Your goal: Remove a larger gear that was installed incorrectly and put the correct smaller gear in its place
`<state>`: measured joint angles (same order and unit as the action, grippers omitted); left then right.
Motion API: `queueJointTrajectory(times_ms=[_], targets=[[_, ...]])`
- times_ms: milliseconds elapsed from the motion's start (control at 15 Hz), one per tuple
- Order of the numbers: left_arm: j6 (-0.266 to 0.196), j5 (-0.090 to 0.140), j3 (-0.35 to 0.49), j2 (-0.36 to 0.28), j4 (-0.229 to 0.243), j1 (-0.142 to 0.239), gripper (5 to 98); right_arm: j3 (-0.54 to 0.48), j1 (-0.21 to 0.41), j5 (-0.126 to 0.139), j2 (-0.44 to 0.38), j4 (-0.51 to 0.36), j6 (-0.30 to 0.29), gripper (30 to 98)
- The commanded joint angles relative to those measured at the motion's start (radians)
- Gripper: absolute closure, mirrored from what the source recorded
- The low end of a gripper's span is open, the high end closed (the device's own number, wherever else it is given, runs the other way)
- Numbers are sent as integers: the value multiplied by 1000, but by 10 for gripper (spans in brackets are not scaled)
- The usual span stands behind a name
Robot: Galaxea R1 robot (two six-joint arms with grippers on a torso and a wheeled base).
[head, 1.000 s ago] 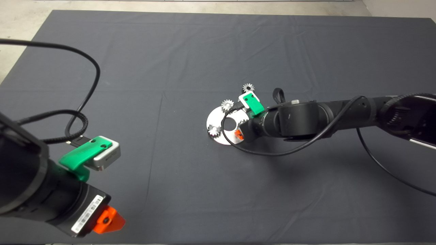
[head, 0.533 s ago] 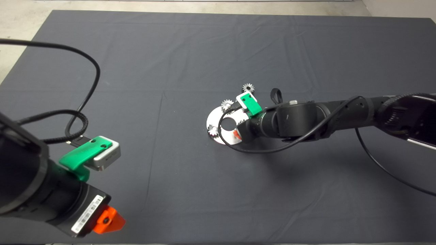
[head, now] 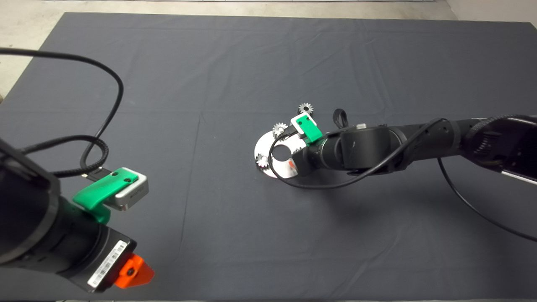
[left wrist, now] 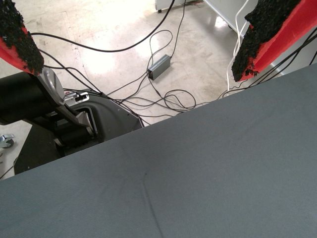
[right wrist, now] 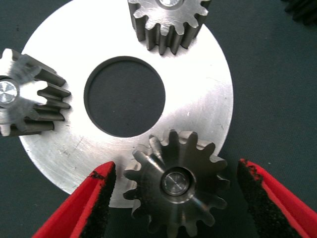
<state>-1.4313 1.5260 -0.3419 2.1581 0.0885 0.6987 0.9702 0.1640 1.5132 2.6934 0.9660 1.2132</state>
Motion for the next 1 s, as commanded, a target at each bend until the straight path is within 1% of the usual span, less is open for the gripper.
queueJointTrajectory(times_ms=[0,67,133,533,733,867,933], targets=[[5,20,14,-2,8,15,60,2,15,-14,12,27,6,631],[3,20,14,-2,8,15,60,5,15,-14,12,27,8,675],[5,20,14,-2,8,15,60,5,15,-14,12,27,8,679],[5,20,14,-2,8,15,60,5,12,-14,1,25,16,679],[5,20,14,-2,8,15,60,-3,0,-14,0,25,21,679],[5,20,15,-3,8,15,60,-12,0,-14,-5,25,51,679],[5,20,15,-3,8,15,60,-12,0,-14,-5,25,54,679]])
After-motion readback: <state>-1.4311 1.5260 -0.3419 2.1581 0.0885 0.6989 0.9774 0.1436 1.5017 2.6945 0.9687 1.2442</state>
